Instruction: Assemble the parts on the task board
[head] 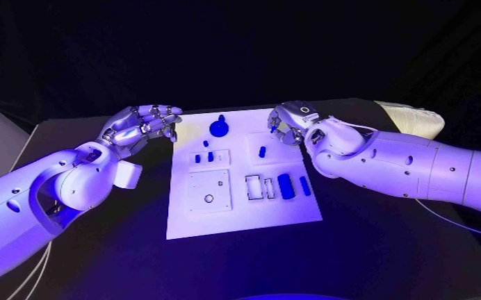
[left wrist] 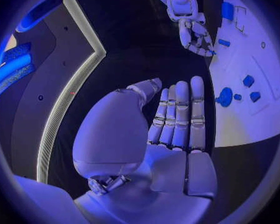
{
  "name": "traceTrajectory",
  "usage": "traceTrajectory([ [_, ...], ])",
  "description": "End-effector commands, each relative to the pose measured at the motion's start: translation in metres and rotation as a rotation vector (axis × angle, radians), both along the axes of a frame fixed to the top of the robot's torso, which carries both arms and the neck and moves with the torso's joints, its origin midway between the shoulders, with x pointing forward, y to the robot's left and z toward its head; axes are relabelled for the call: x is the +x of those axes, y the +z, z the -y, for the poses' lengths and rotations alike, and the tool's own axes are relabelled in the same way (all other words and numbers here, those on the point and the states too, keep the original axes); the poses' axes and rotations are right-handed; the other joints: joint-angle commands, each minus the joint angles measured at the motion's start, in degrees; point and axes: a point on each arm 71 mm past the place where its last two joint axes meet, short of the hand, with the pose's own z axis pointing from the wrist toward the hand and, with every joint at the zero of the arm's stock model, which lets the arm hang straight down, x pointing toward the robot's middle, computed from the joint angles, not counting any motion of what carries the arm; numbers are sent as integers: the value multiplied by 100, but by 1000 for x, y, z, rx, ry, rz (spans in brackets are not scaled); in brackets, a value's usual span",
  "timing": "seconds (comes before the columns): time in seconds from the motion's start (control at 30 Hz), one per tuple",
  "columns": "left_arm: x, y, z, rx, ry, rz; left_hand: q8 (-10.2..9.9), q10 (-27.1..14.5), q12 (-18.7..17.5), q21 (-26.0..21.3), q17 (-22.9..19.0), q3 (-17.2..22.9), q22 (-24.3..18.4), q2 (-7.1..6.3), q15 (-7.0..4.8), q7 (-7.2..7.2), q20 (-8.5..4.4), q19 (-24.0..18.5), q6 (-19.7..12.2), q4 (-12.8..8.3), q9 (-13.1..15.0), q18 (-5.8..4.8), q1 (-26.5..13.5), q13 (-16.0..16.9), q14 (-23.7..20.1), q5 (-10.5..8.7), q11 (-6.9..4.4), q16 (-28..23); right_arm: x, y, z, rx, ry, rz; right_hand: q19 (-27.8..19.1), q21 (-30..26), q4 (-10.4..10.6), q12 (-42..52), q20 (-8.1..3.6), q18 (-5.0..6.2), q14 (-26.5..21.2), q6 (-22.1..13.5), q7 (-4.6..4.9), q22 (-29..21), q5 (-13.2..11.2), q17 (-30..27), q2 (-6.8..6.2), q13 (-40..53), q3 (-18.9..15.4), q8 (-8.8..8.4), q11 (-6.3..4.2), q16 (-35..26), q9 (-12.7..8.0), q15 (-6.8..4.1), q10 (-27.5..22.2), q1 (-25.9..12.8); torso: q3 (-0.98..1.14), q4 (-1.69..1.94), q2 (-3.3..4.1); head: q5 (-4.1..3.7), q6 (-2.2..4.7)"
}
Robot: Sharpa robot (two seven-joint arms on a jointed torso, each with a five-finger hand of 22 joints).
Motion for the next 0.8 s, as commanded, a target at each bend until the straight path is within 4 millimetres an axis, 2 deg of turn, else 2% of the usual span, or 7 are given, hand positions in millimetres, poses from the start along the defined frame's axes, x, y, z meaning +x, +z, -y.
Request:
traceTrajectory([
  [0.03, 0, 0, -1, 1, 5, 2, -32, -33, 29, -20, -9, -16, -8, -9, 2, 13, 0, 39, -22, -24, -9, 36, 47, -9, 1, 33, -2, -33, -5, 10, -1, 58, 23, 79, 105, 29, -1, 17, -59, -60, 253, 45, 0, 388, 14, 3, 29, 10, 38, 33, -158, 25, -4, -44, 187, -20, -2, 3, -4, 11, 12],
  [0.2, 1, -1, -2, 1, 8, 0, -32, -33, 29, -20, -9, -16, -8, -9, 2, 13, 0, 39, -22, -24, -9, 36, 47, -9, 1, 33, -2, -33, -13, 20, 0, 90, 38, 71, 109, 44, -7, 14, -60, -63, 254, 50, 2, 398, 10, 3, 21, 10, 47, 38, -158, 27, 0, -45, 195, -31, -7, 3, -7, 42, 15],
  [0.33, 1, -1, -2, 0, 8, -1, -32, -33, 29, -20, -9, -16, -8, -9, 2, 13, 0, 39, -22, -24, -9, 36, 47, -9, 1, 33, -2, -33, -23, 24, -7, 112, 70, 52, 110, 48, -8, 13, -60, -63, 256, 50, 2, 401, 10, 13, 19, 10, 48, 38, -158, 34, 1, -45, 196, -32, -10, -4, -10, 88, 20],
  [0.5, 1, -1, -1, -4, 12, -3, -36, -38, 28, -24, -12, -21, -11, -11, 5, 17, 1, 44, -26, -22, -11, 35, 45, -11, 4, 31, 2, -37, -40, 25, -28, 126, 137, 15, 111, 53, -10, 12, -60, -64, 257, 51, 3, 404, 11, 17, 18, 9, 51, 39, -158, 37, 2, -45, 197, -35, 3, -10, -13, 182, 20],
  [0.8, 1, -2, 4, -13, 12, -7, -38, -38, 29, -26, -13, -24, -13, -11, 6, 18, 2, 46, -27, -19, -12, 34, 43, -12, 6, 31, 3, -39, -67, 12, -75, 103, 272, -79, 106, 33, -12, 8, -61, -60, 255, 50, 5, 394, 11, 3, 17, 8, 57, 39, -156, 30, 4, -45, 199, -42, -10, -3, -49, 421, -53],
])
